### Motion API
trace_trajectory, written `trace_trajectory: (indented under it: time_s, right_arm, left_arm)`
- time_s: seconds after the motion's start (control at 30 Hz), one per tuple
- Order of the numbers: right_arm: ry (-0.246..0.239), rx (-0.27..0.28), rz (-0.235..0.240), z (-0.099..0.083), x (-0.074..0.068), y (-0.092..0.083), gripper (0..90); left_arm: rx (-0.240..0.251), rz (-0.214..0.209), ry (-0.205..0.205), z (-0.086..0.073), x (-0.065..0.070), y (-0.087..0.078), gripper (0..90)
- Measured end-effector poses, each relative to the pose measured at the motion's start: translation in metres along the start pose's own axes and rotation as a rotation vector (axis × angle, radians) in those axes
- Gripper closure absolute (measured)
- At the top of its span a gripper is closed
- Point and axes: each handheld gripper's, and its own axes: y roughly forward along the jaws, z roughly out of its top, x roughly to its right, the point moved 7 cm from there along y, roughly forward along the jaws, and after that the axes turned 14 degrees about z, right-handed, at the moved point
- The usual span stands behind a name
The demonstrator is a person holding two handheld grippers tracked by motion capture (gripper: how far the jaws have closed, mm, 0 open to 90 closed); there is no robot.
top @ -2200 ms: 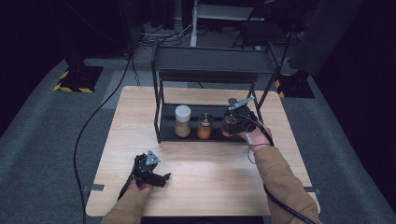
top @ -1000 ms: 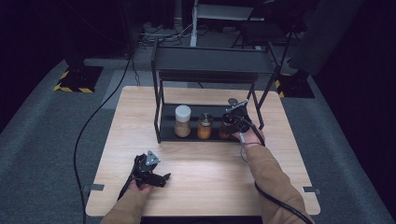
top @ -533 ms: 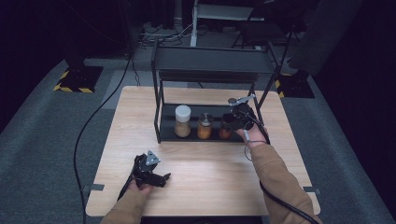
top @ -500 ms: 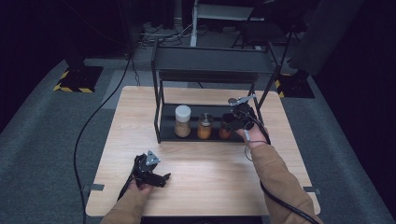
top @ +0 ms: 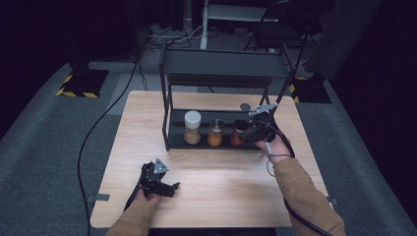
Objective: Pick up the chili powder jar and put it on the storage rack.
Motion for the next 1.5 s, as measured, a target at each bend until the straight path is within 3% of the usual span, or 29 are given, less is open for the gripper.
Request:
trace_trajectory:
  time_s: [0.6,0.77,1.1,1.5]
  right_arm:
    - [-0.038,0.001,0.023,-0.033,-0.03,-0.015,3.7]
    - [-0.038,0.019,0.032,-0.048,-0.031,-0.018,3.7]
    - [-0.098,0.067,0.057,-0.071,-0.033,-0.013,3.7]
    - [-0.104,0.073,0.075,-0.087,-0.032,-0.004,3.7]
  left_arm:
    - [0.001,0.001,0.001,0.0,0.0,0.0,0.1]
    - [0.001,0.001,0.001,0.0,0.0,0.0,0.1]
    - [0.001,0.001,0.001,0.0,0.0,0.0,0.1]
    - [0.001,0.001,0.001,0.0,0.0,0.0,0.1]
